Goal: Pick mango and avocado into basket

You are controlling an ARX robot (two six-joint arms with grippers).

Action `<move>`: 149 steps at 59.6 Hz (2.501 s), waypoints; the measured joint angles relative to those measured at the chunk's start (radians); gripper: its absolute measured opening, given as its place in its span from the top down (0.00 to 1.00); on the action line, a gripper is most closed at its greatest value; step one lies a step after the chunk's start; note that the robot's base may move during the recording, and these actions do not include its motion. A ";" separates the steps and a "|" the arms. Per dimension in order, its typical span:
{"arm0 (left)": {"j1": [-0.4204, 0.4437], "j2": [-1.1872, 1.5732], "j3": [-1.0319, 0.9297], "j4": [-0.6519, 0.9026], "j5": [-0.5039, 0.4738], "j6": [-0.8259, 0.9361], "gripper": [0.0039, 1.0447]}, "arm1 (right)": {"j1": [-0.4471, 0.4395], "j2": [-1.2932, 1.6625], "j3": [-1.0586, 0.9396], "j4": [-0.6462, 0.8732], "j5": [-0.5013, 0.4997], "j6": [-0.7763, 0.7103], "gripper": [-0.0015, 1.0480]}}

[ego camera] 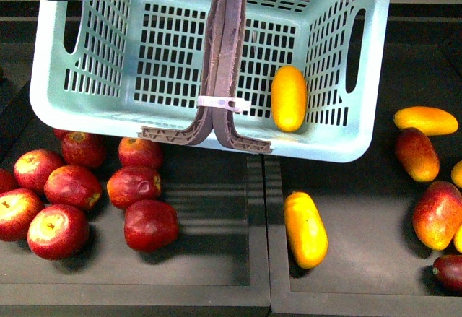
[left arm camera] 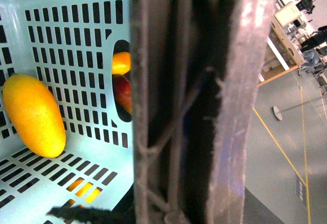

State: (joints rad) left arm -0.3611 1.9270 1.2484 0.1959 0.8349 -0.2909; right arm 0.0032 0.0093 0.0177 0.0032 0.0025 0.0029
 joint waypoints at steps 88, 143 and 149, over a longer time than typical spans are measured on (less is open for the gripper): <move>-0.003 0.004 0.000 0.000 0.004 0.000 0.86 | 0.000 -0.005 0.000 -0.004 0.000 0.000 0.08; -0.001 0.005 0.000 0.000 0.000 0.002 0.86 | 0.000 -0.006 0.000 -0.005 -0.001 0.000 0.08; -0.001 0.005 0.000 0.000 0.002 0.002 0.86 | -0.001 -0.006 0.000 -0.005 -0.001 0.000 0.08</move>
State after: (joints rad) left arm -0.3622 1.9320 1.2484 0.1959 0.8364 -0.2890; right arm 0.0025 0.0029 0.0177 -0.0013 0.0017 0.0025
